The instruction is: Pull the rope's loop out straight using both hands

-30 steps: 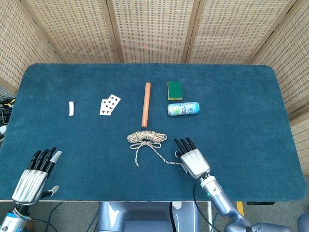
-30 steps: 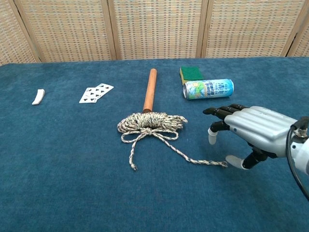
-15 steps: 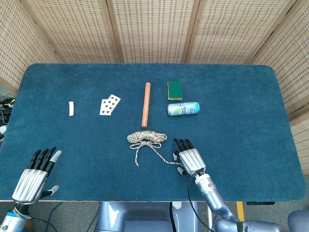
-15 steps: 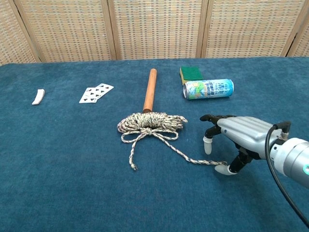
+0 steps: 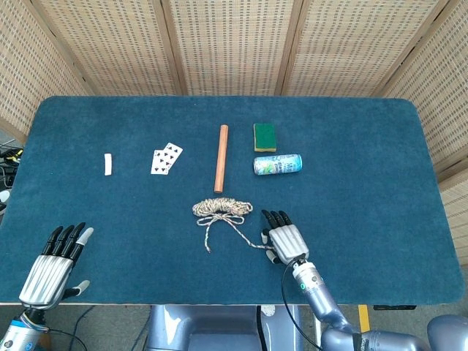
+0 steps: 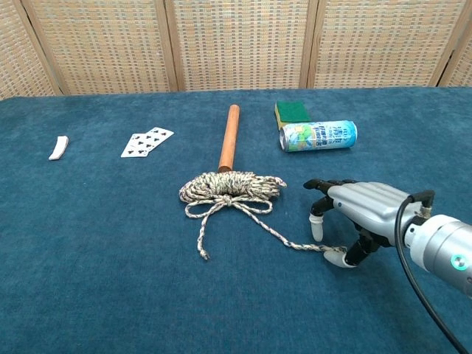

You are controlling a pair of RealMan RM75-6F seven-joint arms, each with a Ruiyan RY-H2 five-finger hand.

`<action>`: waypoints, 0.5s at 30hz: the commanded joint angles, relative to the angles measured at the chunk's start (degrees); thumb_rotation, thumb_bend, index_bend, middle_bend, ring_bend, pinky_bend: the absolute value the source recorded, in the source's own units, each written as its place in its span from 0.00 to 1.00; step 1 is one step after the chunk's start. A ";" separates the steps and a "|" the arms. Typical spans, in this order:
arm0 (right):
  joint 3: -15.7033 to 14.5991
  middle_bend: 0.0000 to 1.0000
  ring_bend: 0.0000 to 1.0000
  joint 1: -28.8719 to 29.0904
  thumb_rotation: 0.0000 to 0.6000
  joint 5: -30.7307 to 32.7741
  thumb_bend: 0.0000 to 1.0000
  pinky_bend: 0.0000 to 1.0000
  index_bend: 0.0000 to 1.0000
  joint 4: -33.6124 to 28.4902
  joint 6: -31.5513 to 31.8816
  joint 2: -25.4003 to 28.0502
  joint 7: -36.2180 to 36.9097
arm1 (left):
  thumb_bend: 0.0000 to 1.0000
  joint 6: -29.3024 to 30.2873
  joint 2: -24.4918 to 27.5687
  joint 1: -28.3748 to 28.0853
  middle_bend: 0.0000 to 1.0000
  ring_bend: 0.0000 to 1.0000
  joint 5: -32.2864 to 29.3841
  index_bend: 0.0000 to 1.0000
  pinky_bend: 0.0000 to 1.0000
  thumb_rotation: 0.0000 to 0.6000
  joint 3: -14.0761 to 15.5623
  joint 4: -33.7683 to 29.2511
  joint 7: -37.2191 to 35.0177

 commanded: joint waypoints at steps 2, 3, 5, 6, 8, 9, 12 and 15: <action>-0.42 0.00 0.00 0.08 1.00 0.08 0.34 0.00 0.49 0.75 -0.08 -0.18 0.09 | 0.00 0.04 -0.01 0.00 0.00 0.00 0.04 0.00 0.00 1.00 0.02 0.01 0.03; -0.54 0.00 0.00 0.14 1.00 0.19 0.34 0.00 0.49 0.91 -0.16 -0.20 0.03 | 0.00 0.03 -0.03 -0.01 0.00 0.00 0.07 0.00 0.00 1.00 0.04 0.02 0.05; -0.66 0.00 0.00 0.22 1.00 0.32 0.34 0.00 0.49 1.24 -0.21 -0.31 -0.09 | 0.00 0.02 -0.06 -0.01 0.00 0.00 0.10 0.00 0.00 1.00 0.07 0.05 0.15; -0.72 0.00 0.00 0.28 1.00 0.37 0.34 0.00 0.49 1.40 -0.26 -0.39 -0.06 | 0.00 0.00 -0.10 -0.02 0.00 0.00 0.08 0.00 0.00 1.00 0.07 0.04 0.21; -0.82 0.00 0.00 0.40 1.00 0.34 0.36 0.00 0.50 1.68 -0.36 -0.46 0.10 | 0.00 -0.02 -0.17 -0.02 0.00 0.00 0.00 0.00 0.00 1.00 0.04 0.05 0.31; -0.86 0.00 0.00 0.44 1.00 0.30 0.36 0.00 0.50 1.80 -0.37 -0.49 0.14 | 0.00 -0.03 -0.19 -0.03 0.00 0.00 -0.04 0.00 0.00 1.00 0.03 0.06 0.35; -0.98 0.00 0.00 0.57 1.00 0.24 0.37 0.00 0.52 2.16 -0.49 -0.58 0.39 | 0.00 -0.22 -0.28 -0.09 0.00 0.00 -0.17 0.00 0.00 1.00 0.04 0.10 0.47; -1.14 0.00 0.00 0.65 1.00 -0.20 0.39 0.00 0.56 2.58 -0.40 -0.67 0.77 | 0.00 -0.33 -0.36 -0.14 0.00 0.00 -0.26 0.00 0.00 1.00 0.04 0.11 0.66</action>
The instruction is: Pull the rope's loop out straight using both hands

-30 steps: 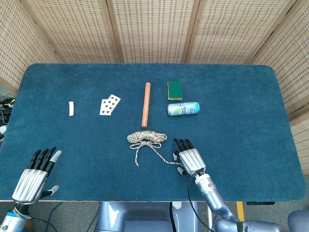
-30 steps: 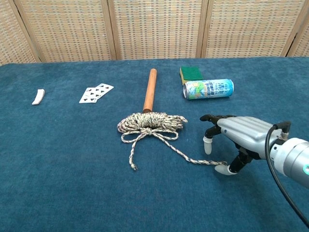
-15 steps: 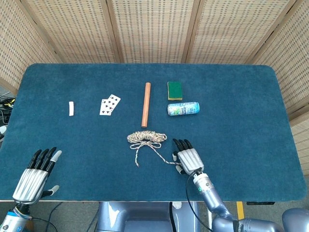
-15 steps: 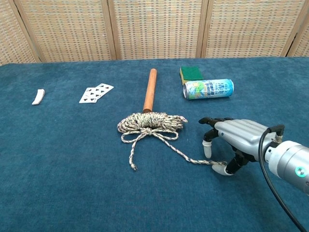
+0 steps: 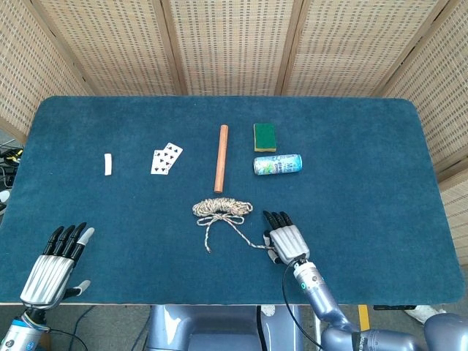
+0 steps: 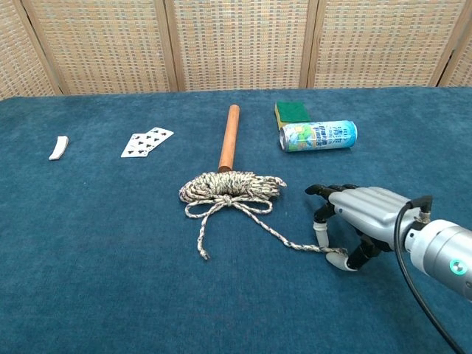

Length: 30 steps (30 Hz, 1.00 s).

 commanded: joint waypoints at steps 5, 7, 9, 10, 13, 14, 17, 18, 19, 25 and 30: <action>-0.19 0.00 0.00 0.15 1.00 -0.71 0.47 0.00 0.60 0.65 0.20 -0.05 0.67 | 0.00 -0.08 -0.13 -0.05 0.00 0.00 -0.13 0.00 0.00 1.00 -0.03 -0.02 0.25; -0.18 0.00 0.00 0.22 1.00 -1.03 0.49 0.00 0.62 0.68 0.34 0.07 0.78 | 0.00 -0.11 -0.21 -0.07 0.00 0.00 -0.15 0.00 0.00 1.00 -0.04 0.02 0.34; -0.19 0.00 0.00 0.41 1.00 -1.72 0.51 0.00 0.62 0.61 0.61 0.36 0.70 | 0.00 -0.52 -0.44 -0.30 0.00 0.00 -0.22 0.00 0.00 1.00 -0.08 0.20 0.63; -0.21 0.00 0.00 0.52 1.00 -1.96 0.52 0.00 0.62 0.54 0.67 0.54 0.57 | 0.00 -0.84 -0.56 -0.43 0.00 0.00 -0.40 0.00 0.00 1.00 -0.12 0.23 0.86; -0.28 0.00 0.00 0.70 1.00 -2.42 0.55 0.00 0.62 0.33 0.78 0.89 0.31 | 0.00 -1.41 -0.82 -0.72 0.00 0.00 -0.79 0.00 0.00 1.00 -0.26 0.15 1.51; -0.32 0.00 0.00 0.75 1.00 -2.52 0.56 0.00 0.62 0.29 0.77 0.98 0.28 | 0.00 -1.51 -0.88 -0.81 0.00 0.00 -0.80 0.00 0.00 1.00 -0.30 0.12 1.70; -0.50 0.00 0.00 0.92 1.00 -2.88 0.56 0.00 0.63 0.14 0.73 1.26 -0.04 | 0.00 -1.84 -1.22 -1.51 0.00 0.00 -0.38 0.00 0.00 1.00 -0.81 0.27 2.25; -0.55 0.00 0.00 0.97 1.00 -3.00 0.56 0.00 0.63 0.09 0.75 1.34 -0.13 | 0.00 -1.96 -1.46 -1.88 0.00 0.00 -0.16 0.00 0.00 1.00 -1.14 0.49 2.50; -0.58 0.00 0.00 1.03 1.00 -3.10 0.56 0.00 0.64 0.06 0.75 1.39 -0.23 | 0.00 -2.18 -1.77 -2.37 0.00 0.00 0.07 0.00 0.00 1.00 -1.55 0.79 2.79; -0.45 0.00 0.00 1.46 1.00 -2.91 0.56 0.00 0.64 -0.41 0.61 1.63 -1.28 | 0.00 -7.52 -5.81 -9.96 0.00 0.00 4.69 0.05 0.00 1.00 -5.07 6.68 4.31; -0.29 0.00 0.00 1.75 1.00 -2.26 0.56 0.00 0.64 -1.05 0.53 1.65 -2.29 | 0.01 -13.57 -10.03 -18.04 0.00 0.00 9.43 0.26 0.00 1.00 -6.49 13.49 1.25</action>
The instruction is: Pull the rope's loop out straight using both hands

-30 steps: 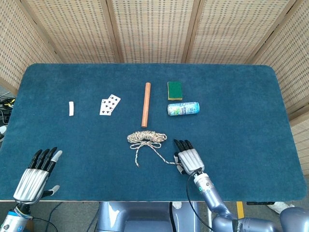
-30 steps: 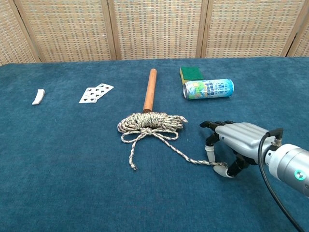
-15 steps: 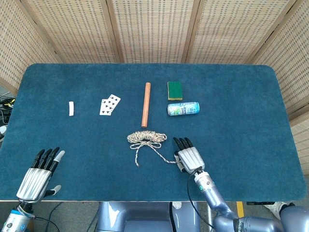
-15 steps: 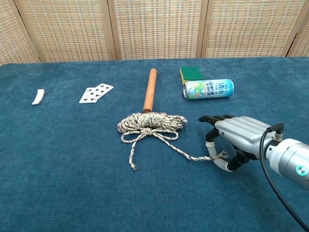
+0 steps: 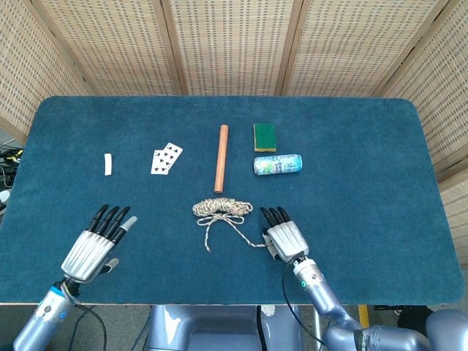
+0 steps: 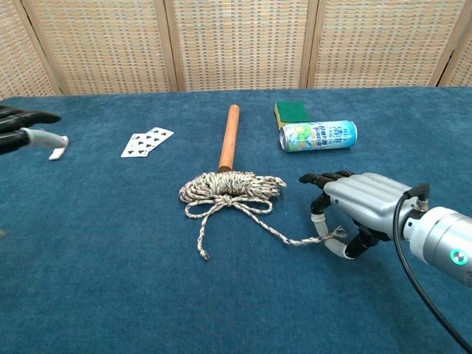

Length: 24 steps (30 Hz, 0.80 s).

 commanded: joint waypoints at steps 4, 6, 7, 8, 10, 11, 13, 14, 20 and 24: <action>0.32 0.00 0.00 0.47 1.00 0.92 0.56 0.00 0.64 -0.73 -0.32 -0.04 -0.94 | 0.10 -7.54 -6.82 -9.61 0.00 0.00 4.47 0.35 0.00 1.00 -2.69 7.75 -1.41; 0.44 0.00 0.00 0.68 1.00 1.17 0.56 0.00 0.65 -0.93 -0.45 -0.04 -1.26 | 0.12 -9.05 -8.76 -11.50 0.00 0.00 4.61 0.37 0.00 1.00 -3.10 9.00 -1.09; 0.50 0.00 0.00 0.81 1.00 1.29 0.56 0.00 0.65 -1.03 -0.52 -0.03 -1.43 | 0.12 -10.09 -9.77 -12.48 0.00 0.00 4.47 0.37 0.00 1.00 -3.30 9.48 -0.94; 0.57 0.00 0.00 0.94 1.00 1.42 0.56 0.00 0.65 -1.11 -0.60 -0.01 -1.60 | 0.13 -11.18 -10.78 -13.42 0.00 0.00 4.17 0.37 0.00 1.00 -3.53 9.98 -0.64; 0.88 0.00 0.00 1.36 1.00 1.92 0.56 0.00 0.65 -1.05 -1.02 -0.04 -1.87 | 0.13 -14.05 -13.54 -15.80 0.00 0.00 3.42 0.38 0.00 1.00 -4.13 11.16 0.46; 1.11 0.00 0.00 1.55 1.00 2.31 0.56 0.00 0.65 -0.99 -1.33 -0.08 -1.70 | 0.13 -14.80 -14.94 -16.81 0.00 0.00 3.33 0.39 0.00 1.00 -4.37 11.91 1.16; 1.30 0.00 0.00 1.80 1.00 2.66 0.56 0.00 0.65 -0.88 -1.71 -0.08 -1.43 | 0.14 -15.50 -16.70 -18.03 0.00 0.00 3.25 0.42 0.00 1.00 -4.52 13.06 2.04; 1.32 0.00 0.00 1.90 1.00 2.74 0.56 0.00 0.65 -0.80 -1.84 -0.06 -1.34 | 0.15 -16.01 -17.45 -18.57 0.00 0.00 2.95 0.44 0.00 1.00 -4.57 13.38 2.14; 1.30 0.00 0.00 2.44 1.00 3.14 0.56 0.00 0.65 -0.74 -2.45 0.32 -0.87 | 0.20 -19.92 -21.42 -21.54 0.00 0.00 -0.33 0.45 0.00 1.00 -5.02 15.10 4.49; 1.27 0.00 0.00 2.60 1.00 3.41 0.56 0.00 0.65 -0.64 -2.62 0.46 -0.45 | 0.22 -20.75 -22.91 -22.23 0.00 0.00 -1.96 0.47 0.00 1.00 -4.83 15.94 5.81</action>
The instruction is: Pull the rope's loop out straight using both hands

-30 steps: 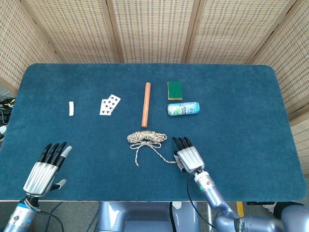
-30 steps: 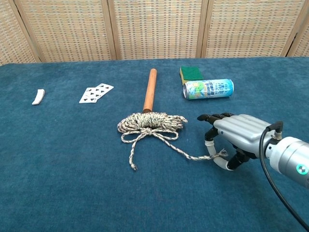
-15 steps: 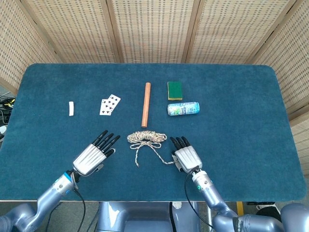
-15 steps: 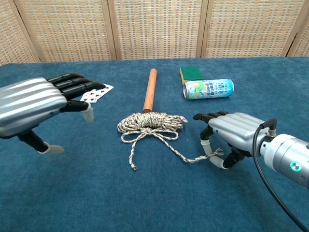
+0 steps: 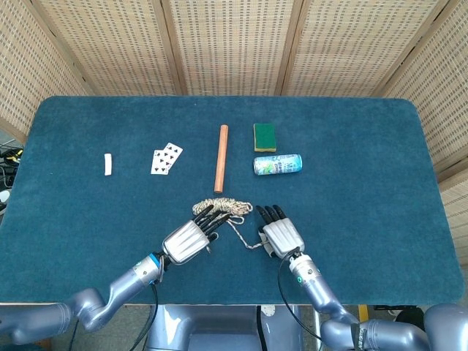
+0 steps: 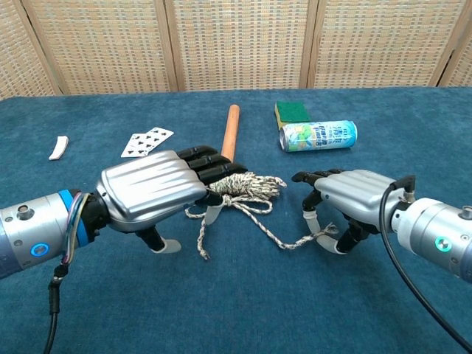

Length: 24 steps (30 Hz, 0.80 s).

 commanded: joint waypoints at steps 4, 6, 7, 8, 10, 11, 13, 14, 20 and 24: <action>-0.20 0.00 0.00 0.18 1.00 0.18 0.56 0.00 0.65 0.47 -0.24 0.06 0.69 | 0.25 -0.83 -1.93 -0.99 0.00 0.00 -2.31 0.49 0.00 1.00 0.55 2.24 0.61; -0.37 0.00 0.00 0.21 1.00 0.13 0.57 0.00 0.65 0.85 -0.34 -0.06 1.05 | 0.27 -0.42 -2.54 -1.33 0.00 0.00 -2.50 0.50 0.00 1.00 0.87 3.12 -0.50; -0.44 0.00 0.00 0.22 1.00 0.14 0.57 0.00 0.65 1.01 -0.41 -0.11 1.19 | 0.28 -0.34 -2.71 -1.49 0.00 0.00 -2.57 0.50 0.00 1.00 1.02 3.49 -0.79; -0.51 0.00 0.00 0.25 1.00 0.15 0.57 0.00 0.65 1.20 -0.47 -0.18 1.32 | 0.29 -0.18 -2.93 -1.70 0.00 0.00 -2.59 0.51 0.00 1.00 1.20 3.92 -0.93; -0.60 0.00 0.00 0.31 1.00 0.11 0.57 0.00 0.65 1.41 -0.50 -0.28 1.46 | 0.29 0.04 -3.19 -1.94 0.00 0.00 -2.72 0.51 0.00 1.00 1.47 4.38 -1.08; -0.62 0.00 0.00 0.36 1.00 0.06 0.57 0.00 0.65 1.51 -0.50 -0.34 1.55 | 0.29 0.08 -3.36 -2.08 0.00 0.00 -2.86 0.51 0.00 1.00 1.69 4.58 -1.19; -0.66 0.00 0.00 0.41 1.00 -0.04 0.57 0.00 0.65 1.61 -0.46 -0.40 1.70 | 0.29 0.15 -3.61 -2.25 0.00 0.00 -3.01 0.51 0.00 1.00 2.06 4.82 -1.25; -0.69 0.00 0.00 0.43 1.00 -0.07 0.56 0.00 0.65 1.67 -0.46 -0.43 1.78 | 0.29 0.08 -3.77 -2.34 0.00 0.00 -3.10 0.51 0.00 1.00 2.30 4.96 -1.26; -0.93 0.00 0.00 0.51 1.00 -0.18 0.56 0.00 0.65 1.86 -0.43 -0.54 1.92 | 0.29 -0.30 -4.90 -2.91 0.00 0.00 -3.80 0.51 0.00 1.00 3.15 5.92 -1.31; -1.03 0.00 0.00 0.49 1.00 -0.12 0.56 0.00 0.65 2.10 -0.45 -0.56 2.19 | 0.30 -0.20 -5.59 -3.19 0.00 0.00 -4.38 0.51 0.00 1.00 3.36 6.42 -1.15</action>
